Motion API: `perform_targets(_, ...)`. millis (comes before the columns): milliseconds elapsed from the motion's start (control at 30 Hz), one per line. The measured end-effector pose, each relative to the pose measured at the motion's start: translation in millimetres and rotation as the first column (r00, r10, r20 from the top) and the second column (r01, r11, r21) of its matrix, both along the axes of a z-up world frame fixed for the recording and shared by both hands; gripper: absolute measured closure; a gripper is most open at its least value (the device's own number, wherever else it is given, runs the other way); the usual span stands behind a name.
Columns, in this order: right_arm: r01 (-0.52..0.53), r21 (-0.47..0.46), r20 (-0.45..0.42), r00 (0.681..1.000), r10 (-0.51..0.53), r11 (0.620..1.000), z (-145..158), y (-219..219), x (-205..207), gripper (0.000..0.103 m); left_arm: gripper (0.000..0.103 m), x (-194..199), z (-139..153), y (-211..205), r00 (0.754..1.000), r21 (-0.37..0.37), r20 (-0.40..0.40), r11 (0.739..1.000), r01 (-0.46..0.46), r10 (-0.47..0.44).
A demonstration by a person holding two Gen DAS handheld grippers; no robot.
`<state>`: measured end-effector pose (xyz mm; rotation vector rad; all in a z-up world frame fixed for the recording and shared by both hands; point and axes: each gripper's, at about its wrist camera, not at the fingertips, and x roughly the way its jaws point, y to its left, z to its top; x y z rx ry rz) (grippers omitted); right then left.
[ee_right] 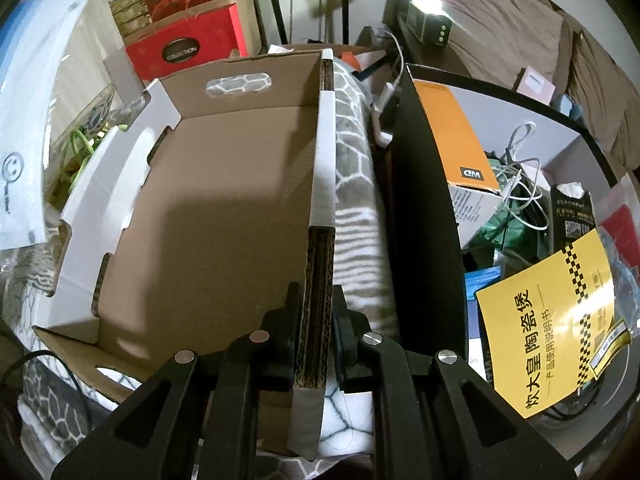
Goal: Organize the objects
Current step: 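Grasp the blue-white mask packet with the left tool while the right tool holds the box wall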
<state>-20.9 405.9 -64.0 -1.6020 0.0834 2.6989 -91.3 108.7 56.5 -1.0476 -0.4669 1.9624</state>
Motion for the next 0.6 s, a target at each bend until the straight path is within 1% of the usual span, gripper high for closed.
perform_targets(33, 0.0, 0.001, 0.0, 1.0, 0.0, 1.0, 0, 0, 0, 0.09, 0.102, -6, -4, 7, 1.0, 0.023, 0.028, 1.0, 0.007, -0.008)
perform_targets(133, 0.002, -0.003, -0.001, 1.0, -0.002, 1.0, 0, 0, 0, 0.09, 0.102, -19, -22, 28, 0.996, 0.056, 0.09, 0.998, 0.003, -0.008)
perform_targets(233, 0.006, -0.007, -0.002, 1.0, -0.006, 1.0, 1, 1, 0, 0.09, 0.102, -34, -45, 46, 0.988, 0.071, 0.157, 0.997, -0.012, 0.001)
perform_targets(300, 0.008, -0.008, -0.002, 1.0, -0.008, 1.0, 1, 0, 0, 0.09, 0.102, -43, -65, 58, 0.977, 0.073, 0.215, 0.997, -0.024, 0.008)
perform_targets(333, 0.008, -0.007, -0.002, 1.0, -0.008, 1.0, 1, 0, 0, 0.09, 0.102, -46, -74, 64, 0.97, 0.068, 0.242, 0.997, -0.031, 0.014)
perform_targets(433, 0.008, -0.007, -0.002, 1.0, -0.008, 1.0, 1, 0, 0, 0.09, 0.102, -53, -95, 77, 0.958, 0.049, 0.285, 0.997, -0.057, 0.041)
perform_targets(500, 0.009, -0.007, -0.002, 1.0, -0.009, 1.0, 1, 0, 0, 0.09, 0.102, -55, -104, 84, 0.951, 0.037, 0.304, 0.997, -0.072, 0.057)
perform_targets(600, 0.011, -0.011, -0.003, 1.0, -0.011, 1.0, 1, 0, 2, 0.09, 0.102, -53, -112, 95, 0.944, -0.003, 0.324, 0.998, -0.065, 0.063)
